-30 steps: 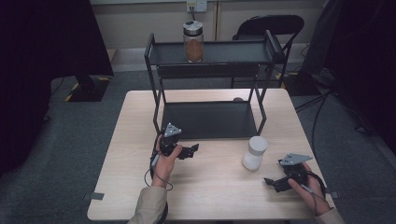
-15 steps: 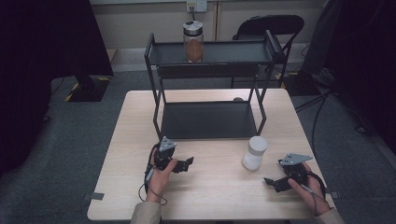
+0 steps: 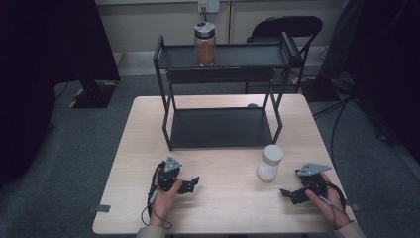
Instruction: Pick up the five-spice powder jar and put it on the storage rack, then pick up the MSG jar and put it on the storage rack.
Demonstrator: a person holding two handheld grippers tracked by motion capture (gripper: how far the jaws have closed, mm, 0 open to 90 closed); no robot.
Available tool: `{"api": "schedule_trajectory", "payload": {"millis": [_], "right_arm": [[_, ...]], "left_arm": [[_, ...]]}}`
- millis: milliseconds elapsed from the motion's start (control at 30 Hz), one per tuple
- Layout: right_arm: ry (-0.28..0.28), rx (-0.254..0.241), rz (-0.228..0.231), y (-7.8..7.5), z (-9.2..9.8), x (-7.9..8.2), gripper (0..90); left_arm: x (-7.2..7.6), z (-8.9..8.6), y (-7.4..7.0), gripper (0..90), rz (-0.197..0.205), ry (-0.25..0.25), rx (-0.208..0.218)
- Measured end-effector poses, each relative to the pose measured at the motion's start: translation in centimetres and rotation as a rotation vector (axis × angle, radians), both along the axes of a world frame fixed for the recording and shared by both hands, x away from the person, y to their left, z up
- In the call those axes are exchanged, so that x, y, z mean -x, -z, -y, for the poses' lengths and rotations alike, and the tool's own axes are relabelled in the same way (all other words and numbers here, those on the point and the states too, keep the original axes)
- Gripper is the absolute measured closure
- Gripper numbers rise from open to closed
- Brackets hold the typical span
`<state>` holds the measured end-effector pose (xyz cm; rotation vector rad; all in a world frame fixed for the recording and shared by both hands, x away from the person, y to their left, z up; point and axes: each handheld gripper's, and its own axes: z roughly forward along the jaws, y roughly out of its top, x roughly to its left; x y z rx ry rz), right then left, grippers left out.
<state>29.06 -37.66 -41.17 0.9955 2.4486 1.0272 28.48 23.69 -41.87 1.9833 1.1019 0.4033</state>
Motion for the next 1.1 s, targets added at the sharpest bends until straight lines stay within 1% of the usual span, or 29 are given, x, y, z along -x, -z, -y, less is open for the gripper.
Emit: {"api": "schedule_trajectory", "payload": {"millis": [33,67,100,133,167,200,233,267,300,367,400,467,633,733,1100], "right_arm": [[0.000,0.000,0.000,0.0,0.0,0.0,0.0],[0.000,0.000,0.000,0.0,0.0,0.0,0.0],[0.000,0.000,0.000,0.0,0.0,0.0,0.0],[0.000,0.000,0.000,0.0,0.0,0.0,0.0],[0.000,0.000,0.000,0.0,0.0,0.0,0.0],[0.000,0.000,0.000,0.0,0.0,0.0,0.0],[0.000,0.000,0.000,0.0,0.0,0.0,0.0],[0.000,0.000,0.000,0.0,0.0,0.0,0.0],[0.000,0.000,0.000,0.0,0.0,0.0,0.0],[0.000,0.000,0.000,0.0,0.0,0.0,0.0],[0.000,0.000,0.000,0.0,0.0,0.0,0.0],[0.000,0.000,0.000,0.0,0.0,0.0,0.0],[0.000,0.000,0.000,0.0,0.0,0.0,0.0],[0.000,0.000,0.000,0.0,0.0,0.0,0.0],[0.000,0.000,0.000,0.0,0.0,0.0,0.0]], "left_arm": [[0.1,0.0,0.1,5.3,-0.004,0.001,0.000],[0.1,0.0,0.0,5.3,-0.005,0.002,-0.010],[0.2,0.4,-0.2,5.3,-0.010,-0.006,-0.037],[0.3,0.5,-0.2,5.3,-0.010,-0.013,-0.044],[0.3,0.4,-0.1,5.3,-0.010,-0.012,-0.036],[0.3,0.5,-0.1,5.2,-0.014,-0.009,-0.044],[0.3,0.8,-0.2,5.2,-0.013,-0.008,-0.074],[0.3,1.0,-0.3,5.1,-0.013,-0.005,-0.091],[0.4,1.0,-0.2,5.2,-0.015,-0.008,-0.090],[0.4,1.2,-0.2,5.0,-0.011,-0.008,-0.113],[0.4,1.2,-0.2,5.0,-0.012,-0.010,-0.113],[0.5,1.4,-0.3,4.8,-0.011,-0.006,-0.125],[0.4,1.5,-0.4,1.9,-0.020,-0.014,-0.134],[0.3,1.6,-0.4,0.0,-0.023,-0.010,-0.136],[0.3,1.6,-0.3,0.0,-0.022,-0.012,-0.134]]}}
